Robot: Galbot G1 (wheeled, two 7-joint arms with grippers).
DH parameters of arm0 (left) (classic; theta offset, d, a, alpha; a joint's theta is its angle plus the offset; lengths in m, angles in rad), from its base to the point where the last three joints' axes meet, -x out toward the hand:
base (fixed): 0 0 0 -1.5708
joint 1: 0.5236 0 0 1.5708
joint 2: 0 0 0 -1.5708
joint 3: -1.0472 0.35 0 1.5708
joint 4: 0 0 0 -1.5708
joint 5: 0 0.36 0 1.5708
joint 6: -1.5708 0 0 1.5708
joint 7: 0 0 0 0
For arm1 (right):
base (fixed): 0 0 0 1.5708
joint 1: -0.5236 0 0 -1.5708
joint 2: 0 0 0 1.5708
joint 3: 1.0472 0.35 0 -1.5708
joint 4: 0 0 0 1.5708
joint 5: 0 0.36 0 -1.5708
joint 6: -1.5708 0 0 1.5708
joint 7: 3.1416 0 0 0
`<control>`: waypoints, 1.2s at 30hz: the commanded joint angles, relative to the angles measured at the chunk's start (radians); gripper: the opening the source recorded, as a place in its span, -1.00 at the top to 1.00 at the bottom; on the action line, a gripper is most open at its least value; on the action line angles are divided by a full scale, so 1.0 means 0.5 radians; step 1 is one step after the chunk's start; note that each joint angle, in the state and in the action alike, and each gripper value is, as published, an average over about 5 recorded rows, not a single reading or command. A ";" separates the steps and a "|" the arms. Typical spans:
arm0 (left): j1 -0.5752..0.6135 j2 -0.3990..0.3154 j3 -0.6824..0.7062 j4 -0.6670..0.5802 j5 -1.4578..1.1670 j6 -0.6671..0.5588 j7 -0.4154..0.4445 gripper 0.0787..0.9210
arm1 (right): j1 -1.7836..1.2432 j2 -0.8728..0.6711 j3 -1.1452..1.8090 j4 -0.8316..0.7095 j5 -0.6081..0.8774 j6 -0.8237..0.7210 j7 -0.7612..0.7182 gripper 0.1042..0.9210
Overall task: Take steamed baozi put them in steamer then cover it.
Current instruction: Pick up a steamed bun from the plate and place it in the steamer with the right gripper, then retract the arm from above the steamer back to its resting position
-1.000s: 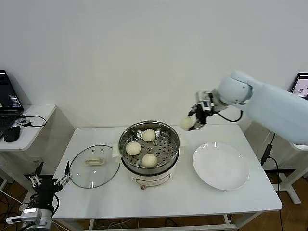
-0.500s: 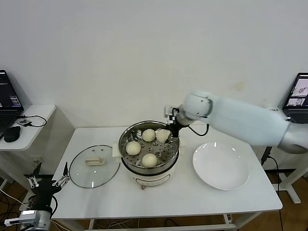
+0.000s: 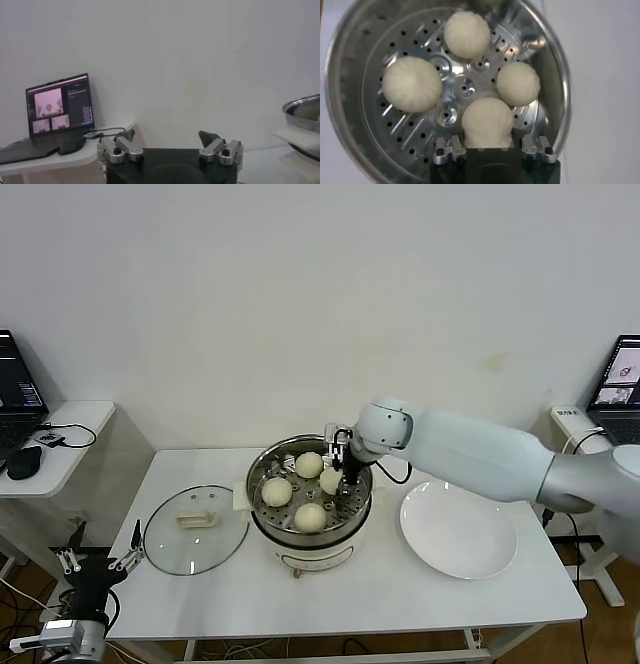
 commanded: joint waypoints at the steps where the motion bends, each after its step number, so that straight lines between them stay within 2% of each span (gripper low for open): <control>1: 0.005 0.005 -0.004 -0.007 0.000 0.002 0.000 -0.77 | -0.042 0.013 0.054 0.004 -0.025 -0.040 0.046 -0.31; 7: -0.003 0.003 0.003 -0.013 0.000 0.006 0.001 -0.77 | 0.057 -0.164 0.124 0.184 0.037 -0.041 0.033 -0.68; 12: -0.016 0.008 0.009 -0.003 -0.004 0.009 0.001 -0.77 | 0.058 -0.398 0.279 0.429 0.141 -0.038 0.119 -0.76; 14: -0.023 0.011 0.010 0.007 -0.005 0.009 -0.003 -0.77 | -0.014 -0.494 0.373 0.550 0.244 -0.028 0.328 -0.76; 16: -0.031 0.012 0.011 0.019 -0.006 0.011 -0.009 -0.77 | -0.158 -0.594 0.492 0.668 0.387 0.036 0.682 -0.76; 19: -0.041 0.009 0.014 0.038 -0.007 0.018 -0.023 -0.77 | -0.616 -0.754 0.791 0.808 0.502 0.337 1.199 -0.76; 22: -0.045 0.013 0.018 0.058 -0.004 0.021 -0.032 -0.77 | -1.200 -0.845 1.243 0.870 0.411 0.707 1.420 -0.76; 29: -0.063 0.012 0.045 0.119 0.034 0.034 -0.042 -0.77 | -2.247 -0.713 2.180 0.907 0.037 1.317 1.501 -0.76; 36: -0.096 -0.011 0.090 0.246 0.334 -0.010 -0.096 -0.77 | -3.076 -0.206 3.056 0.933 -0.273 1.769 1.309 -0.76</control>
